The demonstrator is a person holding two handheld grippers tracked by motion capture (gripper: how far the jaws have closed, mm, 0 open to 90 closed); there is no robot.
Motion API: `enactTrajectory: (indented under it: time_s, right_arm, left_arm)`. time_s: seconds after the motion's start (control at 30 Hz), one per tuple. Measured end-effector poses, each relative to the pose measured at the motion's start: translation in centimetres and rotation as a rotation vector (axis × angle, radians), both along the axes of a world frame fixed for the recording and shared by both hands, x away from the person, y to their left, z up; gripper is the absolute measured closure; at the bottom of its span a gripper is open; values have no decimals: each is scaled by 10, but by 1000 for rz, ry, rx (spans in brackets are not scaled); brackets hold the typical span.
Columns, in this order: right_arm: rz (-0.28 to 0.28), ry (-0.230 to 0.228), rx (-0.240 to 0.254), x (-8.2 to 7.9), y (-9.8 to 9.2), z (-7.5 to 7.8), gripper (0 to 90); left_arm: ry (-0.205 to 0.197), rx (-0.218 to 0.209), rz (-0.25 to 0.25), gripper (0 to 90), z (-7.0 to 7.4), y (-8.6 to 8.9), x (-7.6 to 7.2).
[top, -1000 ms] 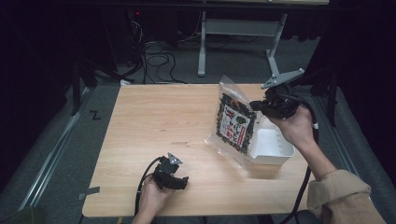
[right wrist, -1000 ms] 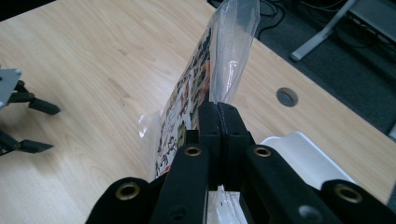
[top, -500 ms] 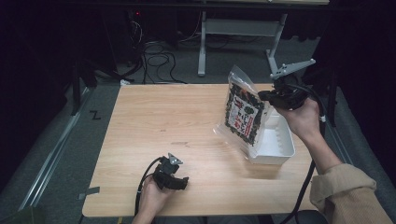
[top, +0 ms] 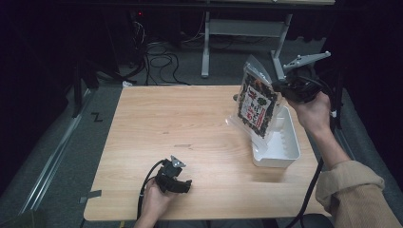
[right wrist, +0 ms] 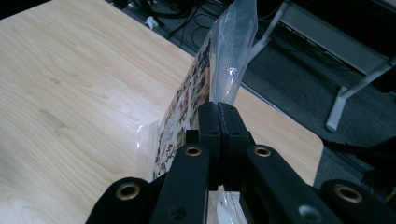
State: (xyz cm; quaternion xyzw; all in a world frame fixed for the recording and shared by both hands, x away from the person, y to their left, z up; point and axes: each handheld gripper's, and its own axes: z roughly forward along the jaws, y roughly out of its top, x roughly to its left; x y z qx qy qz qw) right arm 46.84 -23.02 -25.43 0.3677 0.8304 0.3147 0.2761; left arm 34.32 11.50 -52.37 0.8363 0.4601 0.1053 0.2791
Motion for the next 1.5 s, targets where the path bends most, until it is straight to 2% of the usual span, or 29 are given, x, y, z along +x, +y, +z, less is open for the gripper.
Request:
enactTrajectory:
  time_s: [0.37, 0.77, 0.87, 1.23, 1.5]
  right_arm:
    - [-45, -22, -38, -1, -19, -2, 900]
    - [-71, -30, -31, -5, -36, 0, 900]
    - [-72, -26, -45, -5, -38, -1, 900]
    - [-91, -27, -30, -8, -51, 0, 900]
    - [-93, -22, -35, -8, -56, -7, 900]
  left_arm:
    - [0, 6, -1, 286, 0, -1, 0]
    - [0, 10, -7, 289, 0, -1, -1]
    - [1, 8, -11, 290, 0, -1, 0]
    - [0, 5, -12, 290, 0, -1, -1]
    - [-2, 4, -13, 290, 0, -2, -1]
